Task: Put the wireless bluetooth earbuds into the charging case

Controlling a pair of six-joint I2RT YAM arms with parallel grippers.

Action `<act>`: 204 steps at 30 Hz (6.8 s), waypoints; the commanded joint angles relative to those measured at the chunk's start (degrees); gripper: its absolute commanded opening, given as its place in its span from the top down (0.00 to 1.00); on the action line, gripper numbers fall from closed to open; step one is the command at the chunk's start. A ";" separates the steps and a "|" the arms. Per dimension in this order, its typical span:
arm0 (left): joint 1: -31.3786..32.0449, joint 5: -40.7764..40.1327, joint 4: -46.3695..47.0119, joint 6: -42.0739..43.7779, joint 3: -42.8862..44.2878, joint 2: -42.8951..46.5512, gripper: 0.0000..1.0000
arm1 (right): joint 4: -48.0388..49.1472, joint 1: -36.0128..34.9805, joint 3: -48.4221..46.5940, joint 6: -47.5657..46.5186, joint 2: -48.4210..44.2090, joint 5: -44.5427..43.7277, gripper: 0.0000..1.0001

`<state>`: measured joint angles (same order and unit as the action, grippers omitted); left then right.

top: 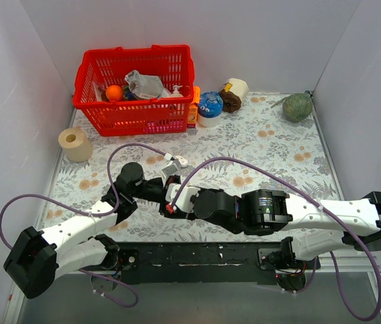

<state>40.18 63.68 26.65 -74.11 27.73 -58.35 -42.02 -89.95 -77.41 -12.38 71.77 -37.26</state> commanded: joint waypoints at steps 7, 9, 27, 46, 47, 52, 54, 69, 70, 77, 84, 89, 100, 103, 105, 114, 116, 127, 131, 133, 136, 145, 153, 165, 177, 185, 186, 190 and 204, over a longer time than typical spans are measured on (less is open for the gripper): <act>-0.19 -1.19 1.56 0.36 -0.04 -0.01 1.00 | 6.42 0.83 -3.45 5.43 -6.46 -2.56 0.63; -0.19 -1.45 1.73 0.45 -0.21 -0.01 1.00 | 7.04 0.83 -3.89 7.54 -7.69 -2.38 0.62; -0.02 -32.29 9.29 4.32 -4.87 6.40 1.00 | 2.64 9.36 -3.80 50.52 -4.54 -3.88 0.59; 0.51 -37.93 7.27 6.25 -5.67 8.25 1.00 | 9.67 14.89 -7.76 45.17 4.52 -0.98 0.53; 0.51 -37.67 7.18 6.25 -5.66 8.25 1.00 | 9.85 14.98 -8.02 44.21 4.96 -0.80 0.53; 0.51 -37.23 6.66 6.61 -5.49 8.34 1.00 | 10.91 16.12 -8.55 42.71 6.28 0.87 0.52; 0.51 -37.05 6.39 6.78 -5.23 8.43 1.00 | 10.99 16.74 -8.29 42.53 6.46 1.13 0.53; 0.51 -36.00 5.60 7.48 -4.87 8.95 1.00 | 15.65 18.32 -4.51 39.89 6.28 3.59 0.62; 0.51 -35.91 5.51 7.66 -4.61 8.87 1.00 | 15.65 18.32 -4.42 39.89 6.45 3.77 0.62; 0.51 -36.08 5.34 7.57 -4.44 9.13 1.00 | 15.30 18.76 -3.45 40.42 6.28 4.56 0.68; 0.51 -36.35 4.81 7.92 -4.26 9.57 1.00 | 15.04 18.94 -1.70 41.12 5.75 4.74 0.69; 0.51 -36.43 4.72 8.01 -4.17 9.74 1.00 | 15.04 19.11 -0.99 41.39 5.22 4.82 0.71; 0.60 -36.70 4.72 8.01 -4.00 9.57 1.00 | 15.39 19.29 0.85 42.18 4.26 6.58 0.91; 0.51 -36.61 4.72 8.01 -4.00 9.57 1.00 | 15.30 19.29 1.29 42.35 3.73 6.58 0.95; 0.51 -36.44 4.64 8.01 -3.91 9.57 1.00 | 15.30 19.29 1.29 42.35 3.47 6.49 0.99; 0.51 -34.77 4.72 7.57 -4.08 9.57 1.00 | 15.04 19.38 0.41 38.49 0.22 6.14 0.99; 0.51 -34.59 4.98 7.31 -4.17 9.39 1.00 | 14.95 19.29 0.06 37.09 -0.57 6.49 0.99; 0.51 -31.25 6.74 5.64 -4.26 8.16 1.00 | 15.31 19.38 -0.55 26.62 -3.04 17.30 0.99; 0.51 -28.00 9.55 4.32 -4.96 8.16 1.00 | 14.78 19.29 -0.64 24.34 -4.09 20.73 0.99; 0.51 -25.54 11.83 3.18 -5.22 8.07 1.00 | 14.34 19.38 -0.99 23.11 -4.79 22.40 0.99; 0.51 -22.21 15.26 1.42 -5.84 8.07 1.00 | 12.58 19.38 -1.78 21.79 -4.97 24.68 0.99; 0.42 -12.88 16.34 0.36 -4.27 6.58 1.00 | 6.96 19.29 -5.03 17.57 -5.50 29.78 0.99; 0.42 -11.82 14.30 1.07 -3.73 4.65 1.00 | 5.37 19.29 -6.26 16.34 -6.03 30.75 0.99; 0.42 -8.22 7.72 5.99 0.66 2.27 1.00 | -6.49 17.89 -13.82 12.82 -1.11 34.09 0.99; 0.42 -4.97 3.24 11.53 2.68 3.59 1.00 | -13.61 15.51 -18.13 10.89 1.71 31.54 0.99; 0.42 -4.53 1.47 12.67 3.74 4.12 1.00 | -12.83 14.98 -17.52 10.71 2.68 30.40 0.99; 0.42 -4.44 1.73 12.50 3.74 4.12 1.00 | -12.39 14.81 -17.17 10.80 2.68 30.40 0.99; 0.42 -4.35 1.38 12.41 3.91 4.21 1.00 | -10.54 14.72 -16.55 11.15 2.41 29.96 0.99; 0.51 -4.88 1.03 12.49 3.91 4.91 1.00 | -9.40 14.28 -16.46 11.59 3.38 29.87 0.99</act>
<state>40.51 58.54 27.38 -62.39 29.43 -55.11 -53.80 -75.07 -93.54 -0.51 74.87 -7.31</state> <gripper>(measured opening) 0.326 0.022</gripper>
